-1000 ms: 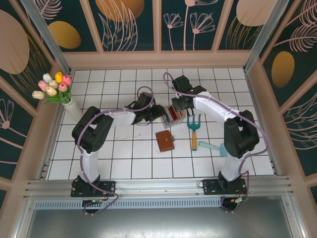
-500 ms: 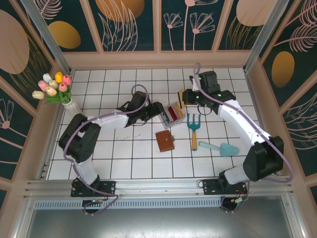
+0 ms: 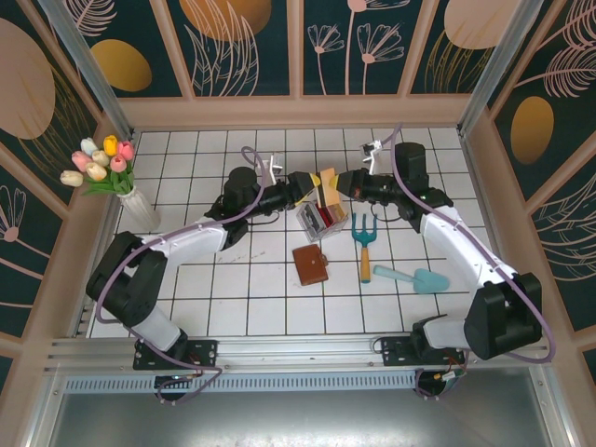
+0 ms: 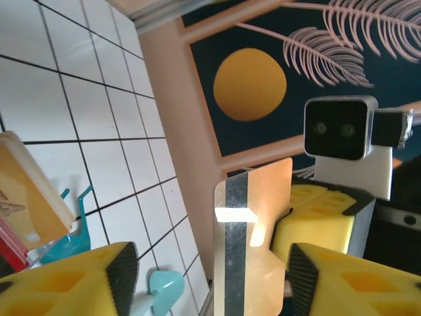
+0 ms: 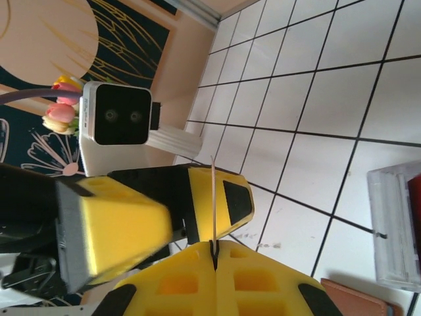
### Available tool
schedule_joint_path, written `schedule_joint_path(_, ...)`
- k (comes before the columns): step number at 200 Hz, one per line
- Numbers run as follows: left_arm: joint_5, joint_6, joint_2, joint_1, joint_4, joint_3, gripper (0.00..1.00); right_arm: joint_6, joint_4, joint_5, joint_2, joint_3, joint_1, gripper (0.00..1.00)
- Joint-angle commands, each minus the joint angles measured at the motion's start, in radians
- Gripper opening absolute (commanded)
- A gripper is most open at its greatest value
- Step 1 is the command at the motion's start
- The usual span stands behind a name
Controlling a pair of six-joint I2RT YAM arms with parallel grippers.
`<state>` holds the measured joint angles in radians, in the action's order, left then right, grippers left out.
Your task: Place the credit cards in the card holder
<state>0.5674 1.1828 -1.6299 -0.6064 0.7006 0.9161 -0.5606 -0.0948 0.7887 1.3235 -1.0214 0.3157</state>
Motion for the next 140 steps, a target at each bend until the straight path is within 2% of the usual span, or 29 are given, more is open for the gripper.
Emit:
schedule_joint_path(1, 0.076, 0.046, -0.016, -0.007, 0.135, 0.005, 0.48, -0.032, 0.069, 0.050, -0.029, 0.019, -0.006, 0.06)
schedule_joint_path(47, 0.081, 0.053, -0.005, -0.007, 0.155, -0.009, 0.15, -0.009, 0.034, 0.045, -0.014, 0.035, -0.019, 0.10)
schedule_joint_path(53, 0.081, 0.055, -0.004, -0.007, 0.155, -0.011, 0.13, -0.003, 0.027, 0.045, -0.014, 0.035, -0.022, 0.13)
schedule_joint_path(71, 0.080, 0.057, -0.002, -0.007, 0.154, -0.013, 0.11, 0.005, 0.020, 0.065, -0.014, 0.037, -0.028, 0.18)
schedule_joint_path(97, 0.087, 0.054, -0.007, -0.008, 0.144, -0.007, 0.10, 0.039, -0.011, 0.101, -0.016, 0.031, -0.039, 0.19)
schedule_joint_path(124, 0.090, 0.052, -0.010, -0.009, 0.129, -0.006, 0.11, 0.056, -0.015, 0.149, -0.028, 0.039, -0.054, 0.07)
schedule_joint_path(140, 0.073, 0.040, -0.011, -0.009, 0.091, -0.004, 0.23, 0.071, -0.038, 0.159, -0.036, 0.041, -0.061, 0.01)
